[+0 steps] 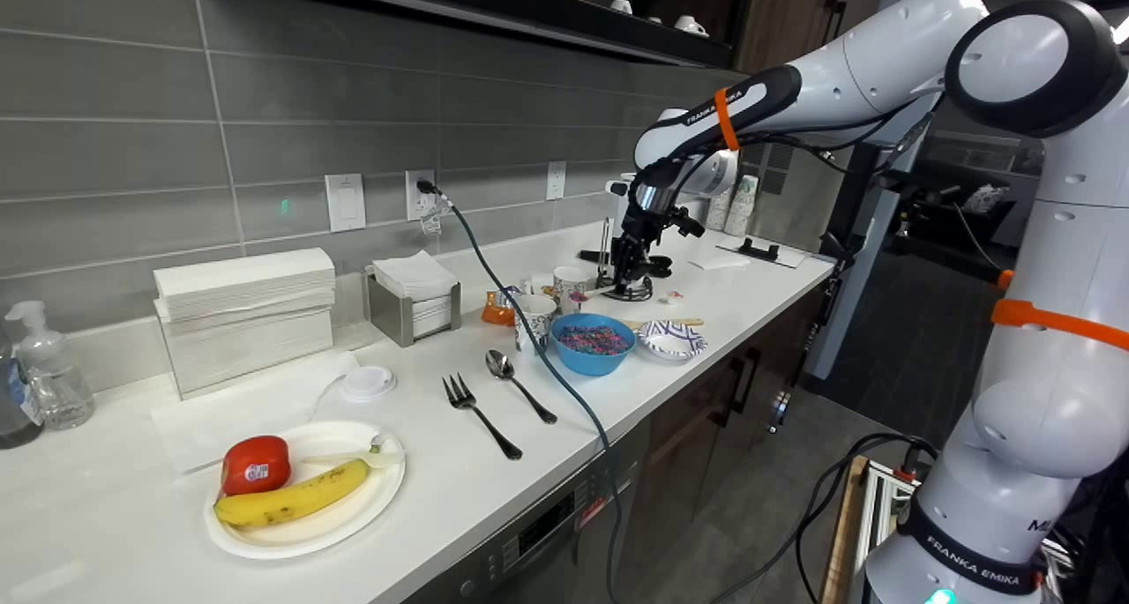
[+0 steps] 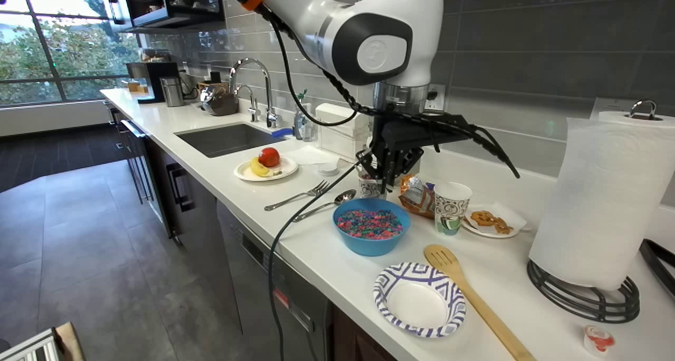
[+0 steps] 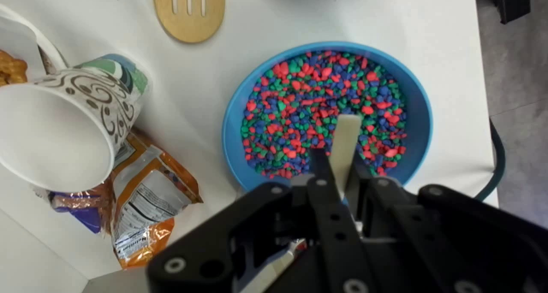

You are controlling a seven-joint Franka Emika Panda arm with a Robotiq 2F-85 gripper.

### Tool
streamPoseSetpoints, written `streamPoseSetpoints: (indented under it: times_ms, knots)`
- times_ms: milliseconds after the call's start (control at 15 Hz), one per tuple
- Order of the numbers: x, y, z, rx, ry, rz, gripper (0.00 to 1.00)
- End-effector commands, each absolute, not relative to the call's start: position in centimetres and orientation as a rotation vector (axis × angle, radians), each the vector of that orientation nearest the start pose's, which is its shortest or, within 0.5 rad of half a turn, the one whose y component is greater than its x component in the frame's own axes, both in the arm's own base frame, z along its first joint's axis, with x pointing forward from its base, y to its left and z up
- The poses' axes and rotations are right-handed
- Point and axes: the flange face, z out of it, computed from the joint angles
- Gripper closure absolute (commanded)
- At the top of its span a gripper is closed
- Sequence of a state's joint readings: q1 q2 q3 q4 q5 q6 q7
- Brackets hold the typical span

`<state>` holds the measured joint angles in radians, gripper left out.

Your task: Use the white spoon to put some cereal from the blue bowl inside the coffee cup on the right.

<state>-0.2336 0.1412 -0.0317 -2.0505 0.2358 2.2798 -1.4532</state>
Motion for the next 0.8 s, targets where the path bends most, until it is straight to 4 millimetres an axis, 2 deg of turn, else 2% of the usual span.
streamPoseSetpoints:
  times_ms: [0,333,600,733]
  knots:
    - [56.9,-13.5,40.4,-2.672,-1.487,-0.305,0.97]
    - [58.4,-12.0,41.8,-2.762,-1.378,-0.281,0.97]
    - [58.9,-10.7,41.6,-2.805,-1.273,-0.256,0.97]
    - [58.9,-11.0,41.6,-2.822,-1.194,-0.262,0.97]
